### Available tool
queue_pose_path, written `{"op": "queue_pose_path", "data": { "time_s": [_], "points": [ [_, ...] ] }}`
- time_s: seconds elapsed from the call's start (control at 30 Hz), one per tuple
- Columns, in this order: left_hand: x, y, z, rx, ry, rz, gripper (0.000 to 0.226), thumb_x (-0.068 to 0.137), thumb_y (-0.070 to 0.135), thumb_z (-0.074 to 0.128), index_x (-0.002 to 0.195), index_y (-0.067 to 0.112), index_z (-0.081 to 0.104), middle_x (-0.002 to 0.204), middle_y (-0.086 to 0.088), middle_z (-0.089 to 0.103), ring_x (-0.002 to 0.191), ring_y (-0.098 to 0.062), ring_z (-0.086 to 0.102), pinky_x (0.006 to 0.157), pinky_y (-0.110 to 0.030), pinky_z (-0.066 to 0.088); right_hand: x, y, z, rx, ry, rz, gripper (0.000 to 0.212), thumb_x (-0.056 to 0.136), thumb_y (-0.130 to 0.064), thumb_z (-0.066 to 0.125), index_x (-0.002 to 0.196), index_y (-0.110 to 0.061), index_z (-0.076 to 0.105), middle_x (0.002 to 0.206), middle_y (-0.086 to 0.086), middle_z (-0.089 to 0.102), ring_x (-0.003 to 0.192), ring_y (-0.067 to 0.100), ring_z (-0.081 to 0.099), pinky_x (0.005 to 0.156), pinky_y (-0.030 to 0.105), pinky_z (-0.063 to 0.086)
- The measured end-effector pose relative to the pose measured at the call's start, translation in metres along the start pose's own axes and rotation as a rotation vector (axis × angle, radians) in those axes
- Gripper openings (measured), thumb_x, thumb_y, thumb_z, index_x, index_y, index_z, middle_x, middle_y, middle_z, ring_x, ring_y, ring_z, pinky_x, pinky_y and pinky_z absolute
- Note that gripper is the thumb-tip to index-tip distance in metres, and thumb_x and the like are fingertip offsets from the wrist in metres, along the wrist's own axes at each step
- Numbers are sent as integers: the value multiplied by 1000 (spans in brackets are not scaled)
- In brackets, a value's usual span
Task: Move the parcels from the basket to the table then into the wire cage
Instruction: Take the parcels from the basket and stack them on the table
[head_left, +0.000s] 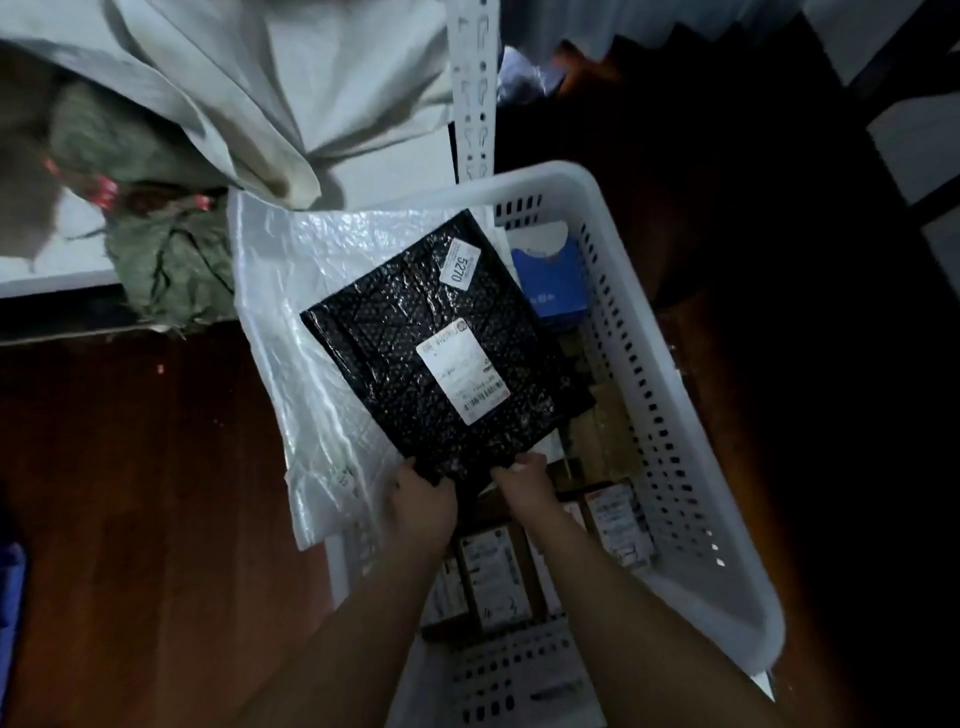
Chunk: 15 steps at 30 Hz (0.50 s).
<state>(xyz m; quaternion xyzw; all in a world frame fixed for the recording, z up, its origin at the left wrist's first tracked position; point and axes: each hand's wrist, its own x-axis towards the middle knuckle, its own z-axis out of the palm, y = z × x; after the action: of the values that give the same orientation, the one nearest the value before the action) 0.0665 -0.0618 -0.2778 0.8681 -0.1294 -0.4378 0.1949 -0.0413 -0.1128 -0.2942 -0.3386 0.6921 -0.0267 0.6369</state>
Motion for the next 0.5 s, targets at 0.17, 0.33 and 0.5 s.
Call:
{"op": "queue_pose_path", "data": {
  "time_s": [0.17, 0.33, 0.5],
  "points": [
    [12, 1, 21, -283, 105, -132, 52, 86, 22, 60, 130, 6, 37, 128, -17, 53, 110, -33, 56, 94, -43, 48, 10, 3, 11, 497, 17, 153, 43, 92, -8, 63, 129, 8, 48, 125, 28, 57, 96, 35, 61, 82, 42, 49],
    [5, 6, 7, -263, 104, -89, 55, 91, 35, 58, 129, -2, 45, 122, -21, 58, 110, -34, 58, 94, -38, 46, 0, -3, 1, 508, -89, 134, 10, 96, -16, 56, 94, -6, 59, 78, 8, 57, 67, 17, 53, 63, 27, 41],
    [-28, 26, -31, -309, 84, 12, 59, 93, 32, 58, 141, 4, 38, 138, -17, 48, 121, -34, 50, 104, -42, 40, -63, -17, -27, 355, -232, 153, 8, 96, -17, 55, 96, -10, 52, 80, 7, 54, 72, 16, 55, 66, 27, 41]
  ]
}}
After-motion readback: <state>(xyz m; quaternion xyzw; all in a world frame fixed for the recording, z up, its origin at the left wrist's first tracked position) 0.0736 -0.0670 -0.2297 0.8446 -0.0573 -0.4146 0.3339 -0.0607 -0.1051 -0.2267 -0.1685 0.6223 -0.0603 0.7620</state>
